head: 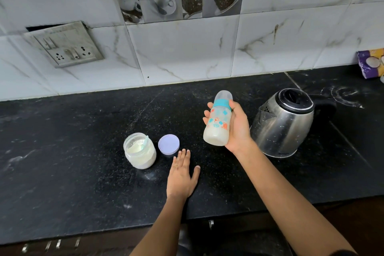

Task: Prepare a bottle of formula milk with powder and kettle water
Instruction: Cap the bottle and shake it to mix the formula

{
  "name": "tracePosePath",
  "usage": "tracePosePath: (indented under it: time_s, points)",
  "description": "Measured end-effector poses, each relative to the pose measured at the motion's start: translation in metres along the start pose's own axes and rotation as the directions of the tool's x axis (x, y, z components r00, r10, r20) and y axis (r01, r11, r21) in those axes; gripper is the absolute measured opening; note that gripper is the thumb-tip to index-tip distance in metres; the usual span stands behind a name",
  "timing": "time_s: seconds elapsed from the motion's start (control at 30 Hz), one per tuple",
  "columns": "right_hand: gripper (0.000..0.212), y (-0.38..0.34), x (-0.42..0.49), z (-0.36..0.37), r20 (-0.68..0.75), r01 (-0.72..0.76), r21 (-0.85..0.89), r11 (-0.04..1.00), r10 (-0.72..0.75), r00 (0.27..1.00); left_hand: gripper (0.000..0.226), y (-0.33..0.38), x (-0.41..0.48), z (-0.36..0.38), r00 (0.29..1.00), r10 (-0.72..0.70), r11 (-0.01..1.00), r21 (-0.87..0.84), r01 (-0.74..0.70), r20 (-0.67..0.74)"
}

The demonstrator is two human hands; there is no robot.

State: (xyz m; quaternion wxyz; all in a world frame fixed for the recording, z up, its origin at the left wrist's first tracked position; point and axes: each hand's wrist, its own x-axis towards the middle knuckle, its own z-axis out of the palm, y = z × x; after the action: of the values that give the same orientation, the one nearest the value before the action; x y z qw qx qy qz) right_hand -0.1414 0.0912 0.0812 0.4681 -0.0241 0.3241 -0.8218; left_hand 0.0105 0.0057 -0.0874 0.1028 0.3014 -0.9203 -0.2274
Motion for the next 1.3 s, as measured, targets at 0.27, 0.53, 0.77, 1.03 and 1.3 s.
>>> tracePosePath:
  time_s: [0.27,0.53,0.77,1.03,1.3]
  points:
    - [0.058,-0.002,0.009,0.004,0.026,0.006,0.329,0.944,-0.015,1.0,0.065,-0.001,0.0,0.0,1.0,0.004,1.0,0.007,-0.004,0.002]
    - [0.055,-0.004,0.003,0.009,0.164,-0.06,0.289,0.956,0.012,0.986,0.065,0.0,0.0,-0.001,1.0,0.008,1.0,0.01,-0.008,0.005]
    - [0.054,-0.001,-0.004,0.008,0.339,-0.066,0.138,0.988,0.016,0.941,0.065,-0.001,-0.001,-0.001,1.0,0.014,1.0,0.003,-0.014,0.003]
    - [0.064,0.01,0.005,-0.012,0.402,-0.185,0.149,0.971,0.112,0.909,0.065,-0.001,-0.002,-0.003,1.0,0.021,1.0,0.008,-0.021,0.0]
    - [0.061,0.017,0.006,-0.017,0.27,-0.144,0.17,0.975,0.094,0.958,0.065,-0.001,-0.001,-0.004,1.0,0.025,1.0,0.009,-0.025,0.01]
